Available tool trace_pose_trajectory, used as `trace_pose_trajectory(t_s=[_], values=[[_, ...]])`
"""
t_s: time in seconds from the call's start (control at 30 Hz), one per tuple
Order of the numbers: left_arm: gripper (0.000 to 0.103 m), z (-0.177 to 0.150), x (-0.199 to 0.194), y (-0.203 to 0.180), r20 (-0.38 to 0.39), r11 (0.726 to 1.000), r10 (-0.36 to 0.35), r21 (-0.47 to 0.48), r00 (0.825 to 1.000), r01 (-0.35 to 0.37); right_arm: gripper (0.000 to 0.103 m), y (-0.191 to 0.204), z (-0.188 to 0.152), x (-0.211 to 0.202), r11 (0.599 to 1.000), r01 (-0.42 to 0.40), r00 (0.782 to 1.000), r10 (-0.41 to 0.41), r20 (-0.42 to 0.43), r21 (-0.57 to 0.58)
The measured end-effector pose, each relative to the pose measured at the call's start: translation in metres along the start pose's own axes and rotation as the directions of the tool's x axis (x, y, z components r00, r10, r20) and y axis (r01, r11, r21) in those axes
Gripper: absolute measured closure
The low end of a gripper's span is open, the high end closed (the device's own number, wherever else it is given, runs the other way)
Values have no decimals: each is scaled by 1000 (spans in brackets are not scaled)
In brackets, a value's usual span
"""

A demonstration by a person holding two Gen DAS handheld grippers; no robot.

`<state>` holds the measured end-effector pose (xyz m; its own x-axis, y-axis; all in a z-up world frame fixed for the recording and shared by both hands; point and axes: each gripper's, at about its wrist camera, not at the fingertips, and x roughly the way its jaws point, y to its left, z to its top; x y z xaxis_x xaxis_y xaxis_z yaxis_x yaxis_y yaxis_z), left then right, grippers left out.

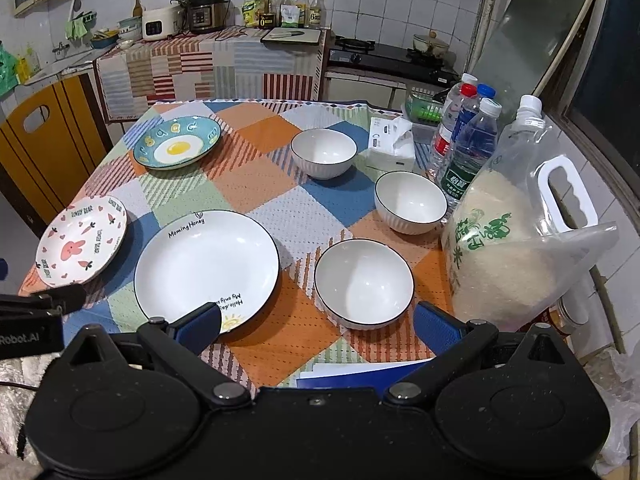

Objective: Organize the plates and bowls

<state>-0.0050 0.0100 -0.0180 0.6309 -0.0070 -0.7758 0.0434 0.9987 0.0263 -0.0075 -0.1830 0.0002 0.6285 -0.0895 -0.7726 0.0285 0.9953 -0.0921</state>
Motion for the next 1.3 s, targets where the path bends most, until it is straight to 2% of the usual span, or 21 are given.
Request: trace_pose_trajectory(t_s=[0.6,1.3], values=[[3,0,-4,3,-12,1000,-1,-14,1000,1,0,-1,-2,-2,1000,8,1000,-8,15,-6],[3,-2,-3,4,-16,1000,-6,-14,1000,6,0,-5,-4,-6,1000,6,997,-7,75,15]])
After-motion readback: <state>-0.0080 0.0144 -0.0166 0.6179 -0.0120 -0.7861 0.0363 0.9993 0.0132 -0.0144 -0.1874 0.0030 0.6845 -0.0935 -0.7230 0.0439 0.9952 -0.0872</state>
